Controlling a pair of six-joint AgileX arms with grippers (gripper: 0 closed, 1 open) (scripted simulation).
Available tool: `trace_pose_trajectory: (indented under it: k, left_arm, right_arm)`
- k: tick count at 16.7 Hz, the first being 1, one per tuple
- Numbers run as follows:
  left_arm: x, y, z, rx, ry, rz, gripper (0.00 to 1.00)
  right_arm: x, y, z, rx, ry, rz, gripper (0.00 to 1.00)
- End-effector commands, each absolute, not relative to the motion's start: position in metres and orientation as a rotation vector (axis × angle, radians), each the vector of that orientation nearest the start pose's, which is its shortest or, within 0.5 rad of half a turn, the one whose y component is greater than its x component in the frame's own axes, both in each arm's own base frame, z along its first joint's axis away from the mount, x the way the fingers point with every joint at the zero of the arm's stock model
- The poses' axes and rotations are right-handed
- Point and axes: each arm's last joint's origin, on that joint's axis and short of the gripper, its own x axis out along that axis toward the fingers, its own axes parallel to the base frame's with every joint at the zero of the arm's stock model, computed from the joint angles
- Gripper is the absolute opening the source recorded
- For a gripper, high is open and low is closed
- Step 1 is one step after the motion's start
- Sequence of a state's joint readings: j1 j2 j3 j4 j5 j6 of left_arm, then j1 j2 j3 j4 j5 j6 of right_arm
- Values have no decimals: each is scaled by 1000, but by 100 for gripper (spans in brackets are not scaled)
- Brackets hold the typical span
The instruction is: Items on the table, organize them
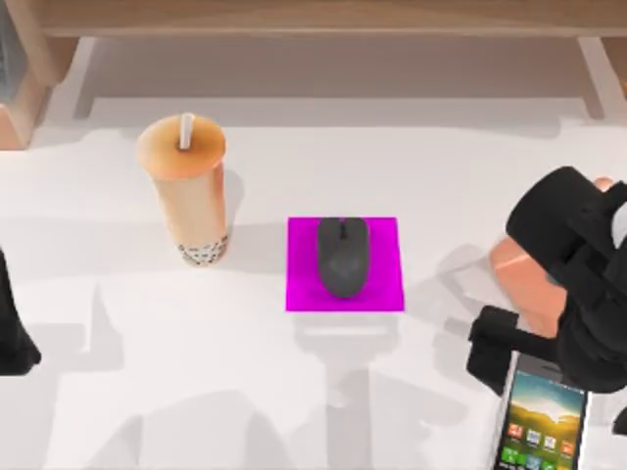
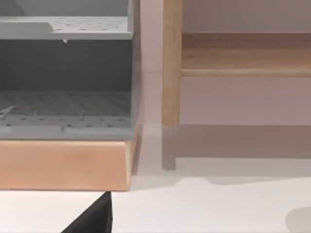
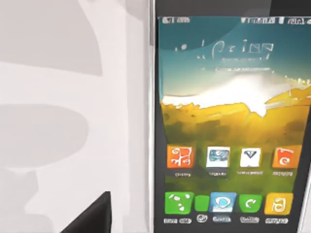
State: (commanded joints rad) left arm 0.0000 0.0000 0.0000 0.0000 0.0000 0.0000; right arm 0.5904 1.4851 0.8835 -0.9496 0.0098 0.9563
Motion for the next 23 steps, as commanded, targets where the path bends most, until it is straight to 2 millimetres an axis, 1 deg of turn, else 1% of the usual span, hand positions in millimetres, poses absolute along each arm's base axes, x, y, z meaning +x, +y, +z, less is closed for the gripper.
trace_pose_trajectory:
  k: [5, 7, 12, 14, 16, 19, 23]
  left_arm:
    - [106, -1, 160, 0, 0, 0, 100]
    - [106, -1, 160, 0, 0, 0, 100]
    - [106, -1, 160, 0, 0, 0, 100]
    - [106, -1, 160, 0, 0, 0, 100]
    - [106, -1, 160, 0, 0, 0, 100]
    - [106, -1, 160, 0, 0, 0, 100]
    - [106, -1, 160, 0, 0, 0, 100]
  right_arm:
    - [201, 136, 172, 292, 1532, -282, 100]
    - [202, 137, 161, 292, 1531, -282, 100]
    - [203, 137, 122, 292, 1531, -282, 100]
    - [202, 136, 110, 293, 1530, -281, 100]
    - [201, 135, 105, 292, 1531, -282, 100]
    - [201, 135, 105, 292, 1531, -282, 100]
    - [201, 135, 105, 292, 1531, -282, 70]
